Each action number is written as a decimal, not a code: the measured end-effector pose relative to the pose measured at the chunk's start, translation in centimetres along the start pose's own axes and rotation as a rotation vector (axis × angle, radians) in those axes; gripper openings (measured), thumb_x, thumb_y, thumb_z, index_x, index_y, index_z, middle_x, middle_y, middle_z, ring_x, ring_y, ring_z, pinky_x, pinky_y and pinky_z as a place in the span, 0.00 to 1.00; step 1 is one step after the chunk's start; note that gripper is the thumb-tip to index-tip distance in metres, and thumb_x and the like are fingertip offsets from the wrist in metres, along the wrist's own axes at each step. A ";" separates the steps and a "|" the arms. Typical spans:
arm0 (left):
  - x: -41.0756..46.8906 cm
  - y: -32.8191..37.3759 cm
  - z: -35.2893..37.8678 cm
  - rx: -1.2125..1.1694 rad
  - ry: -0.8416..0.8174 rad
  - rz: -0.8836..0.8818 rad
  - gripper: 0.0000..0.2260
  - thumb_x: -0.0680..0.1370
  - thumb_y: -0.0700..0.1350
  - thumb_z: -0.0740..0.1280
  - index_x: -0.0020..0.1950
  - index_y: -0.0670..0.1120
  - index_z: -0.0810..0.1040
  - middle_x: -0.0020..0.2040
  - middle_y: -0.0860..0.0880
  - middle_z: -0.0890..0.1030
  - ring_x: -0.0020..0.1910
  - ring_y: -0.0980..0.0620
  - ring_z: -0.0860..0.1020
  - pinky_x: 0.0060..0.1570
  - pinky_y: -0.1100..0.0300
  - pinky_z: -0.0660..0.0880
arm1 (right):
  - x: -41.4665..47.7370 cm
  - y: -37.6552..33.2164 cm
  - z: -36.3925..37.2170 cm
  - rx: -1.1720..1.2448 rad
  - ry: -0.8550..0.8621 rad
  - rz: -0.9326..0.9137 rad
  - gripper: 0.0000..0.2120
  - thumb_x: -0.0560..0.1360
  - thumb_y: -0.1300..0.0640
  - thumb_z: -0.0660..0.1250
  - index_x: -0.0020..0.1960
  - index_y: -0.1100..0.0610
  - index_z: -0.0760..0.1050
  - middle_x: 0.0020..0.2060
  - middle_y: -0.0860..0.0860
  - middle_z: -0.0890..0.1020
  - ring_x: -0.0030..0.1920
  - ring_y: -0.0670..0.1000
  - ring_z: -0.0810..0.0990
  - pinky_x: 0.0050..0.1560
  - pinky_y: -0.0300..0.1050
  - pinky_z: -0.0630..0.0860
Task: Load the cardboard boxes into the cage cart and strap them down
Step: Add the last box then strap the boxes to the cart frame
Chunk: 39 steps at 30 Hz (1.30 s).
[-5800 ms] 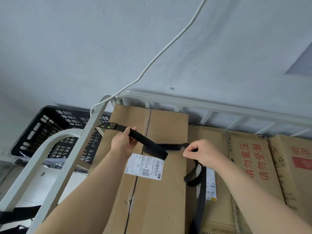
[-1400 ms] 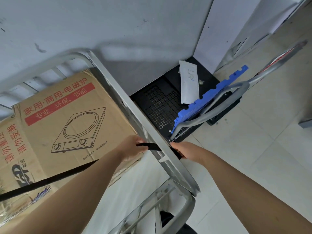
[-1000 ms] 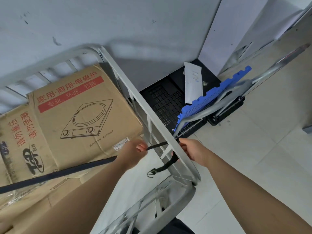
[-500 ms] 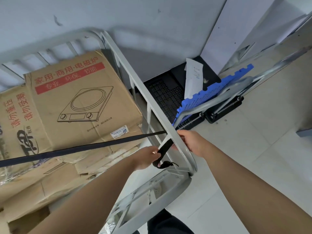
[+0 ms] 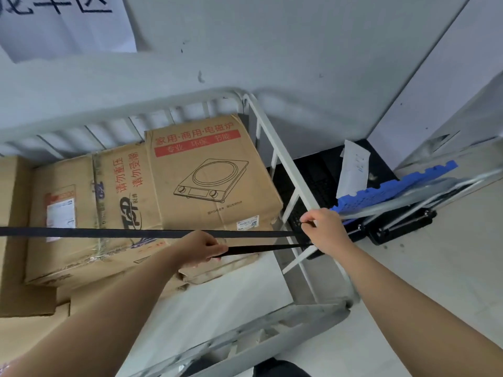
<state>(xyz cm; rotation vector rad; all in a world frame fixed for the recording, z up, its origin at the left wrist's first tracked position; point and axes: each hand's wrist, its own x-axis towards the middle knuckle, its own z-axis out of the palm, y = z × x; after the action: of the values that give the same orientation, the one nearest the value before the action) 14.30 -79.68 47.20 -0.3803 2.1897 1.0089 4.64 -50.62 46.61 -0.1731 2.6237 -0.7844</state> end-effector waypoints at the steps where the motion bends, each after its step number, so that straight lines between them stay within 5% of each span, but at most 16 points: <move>1: -0.8 -1.1 -0.8 -0.017 0.009 -0.007 0.17 0.78 0.55 0.64 0.40 0.44 0.81 0.27 0.52 0.69 0.27 0.53 0.65 0.29 0.62 0.64 | -0.4 -1.7 0.6 0.016 -0.050 -0.063 0.08 0.77 0.56 0.64 0.52 0.52 0.80 0.49 0.47 0.79 0.53 0.49 0.76 0.52 0.42 0.73; 5: -4.6 -5.1 -3.3 -0.066 -0.013 0.013 0.12 0.79 0.51 0.64 0.42 0.46 0.81 0.27 0.53 0.74 0.27 0.54 0.68 0.33 0.60 0.68 | -2.7 -9.5 4.2 0.110 -0.412 -0.093 0.10 0.77 0.50 0.65 0.56 0.49 0.80 0.51 0.43 0.80 0.52 0.42 0.77 0.51 0.37 0.72; 8: -7.8 -8.3 -4.7 -0.050 -0.011 0.046 0.09 0.79 0.48 0.65 0.43 0.47 0.82 0.29 0.54 0.78 0.28 0.56 0.71 0.34 0.63 0.70 | -4.4 -14.8 8.1 -0.010 -0.617 -0.117 0.14 0.75 0.44 0.67 0.59 0.44 0.77 0.57 0.43 0.78 0.56 0.44 0.76 0.55 0.38 0.71; 10: -9.6 -10.5 -5.5 -0.022 0.020 0.063 0.09 0.79 0.49 0.65 0.42 0.49 0.81 0.28 0.56 0.78 0.26 0.60 0.71 0.35 0.65 0.72 | -5.6 -17.6 10.5 -0.088 -0.692 -0.146 0.16 0.75 0.44 0.66 0.61 0.46 0.77 0.56 0.45 0.80 0.51 0.43 0.76 0.48 0.32 0.71; 13: -11.7 -13.9 -6.2 -0.062 0.048 0.051 0.09 0.77 0.51 0.68 0.41 0.48 0.81 0.28 0.54 0.80 0.25 0.60 0.72 0.36 0.63 0.73 | -7.2 -20.6 13.3 -0.059 -0.697 -0.128 0.12 0.76 0.48 0.68 0.57 0.50 0.79 0.39 0.48 0.80 0.35 0.42 0.74 0.32 0.29 0.68; 15: -12.9 -16.1 -6.7 -0.084 0.045 0.038 0.09 0.76 0.51 0.69 0.42 0.46 0.82 0.30 0.53 0.82 0.26 0.59 0.73 0.33 0.65 0.72 | -8.0 -21.9 14.9 -0.040 -0.669 -0.120 0.10 0.75 0.49 0.69 0.53 0.52 0.80 0.36 0.48 0.79 0.33 0.43 0.73 0.32 0.32 0.67; 23: -16.2 -24.4 -6.7 -0.308 -0.041 -0.002 0.06 0.77 0.41 0.69 0.52 0.44 0.82 0.33 0.56 0.84 0.31 0.59 0.80 0.35 0.65 0.74 | -10.3 -26.6 22.1 -0.073 -0.728 -0.145 0.10 0.74 0.48 0.69 0.52 0.52 0.81 0.33 0.47 0.76 0.31 0.43 0.71 0.30 0.32 0.65; 28: -16.2 -29.0 -5.3 -0.410 0.009 -0.065 0.07 0.74 0.45 0.73 0.47 0.42 0.84 0.34 0.51 0.84 0.31 0.56 0.80 0.36 0.61 0.79 | -10.2 -27.5 25.6 -0.122 -0.810 -0.123 0.04 0.74 0.50 0.70 0.41 0.48 0.79 0.30 0.44 0.73 0.30 0.42 0.70 0.29 0.33 0.63; 33: -16.2 -33.0 -2.1 -0.470 -0.037 -0.146 0.08 0.76 0.39 0.69 0.55 0.45 0.82 0.46 0.45 0.85 0.44 0.50 0.82 0.49 0.58 0.80 | -10.2 -26.9 29.4 -0.193 -0.891 -0.098 0.09 0.74 0.52 0.70 0.52 0.53 0.82 0.28 0.43 0.72 0.29 0.42 0.69 0.30 0.34 0.62; 39: -15.9 -36.4 1.6 -0.385 -0.049 -0.222 0.08 0.73 0.40 0.72 0.52 0.45 0.84 0.39 0.51 0.84 0.34 0.56 0.79 0.39 0.66 0.77 | -11.0 -25.1 33.0 -0.238 -0.970 -0.036 0.08 0.74 0.54 0.70 0.50 0.55 0.82 0.30 0.42 0.73 0.32 0.41 0.71 0.33 0.35 0.65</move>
<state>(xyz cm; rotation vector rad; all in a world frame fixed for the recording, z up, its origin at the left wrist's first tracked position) 45.22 -102.69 37.32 -0.7489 1.8553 1.2960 28.18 -85.62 38.86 -0.5183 1.7680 -0.2640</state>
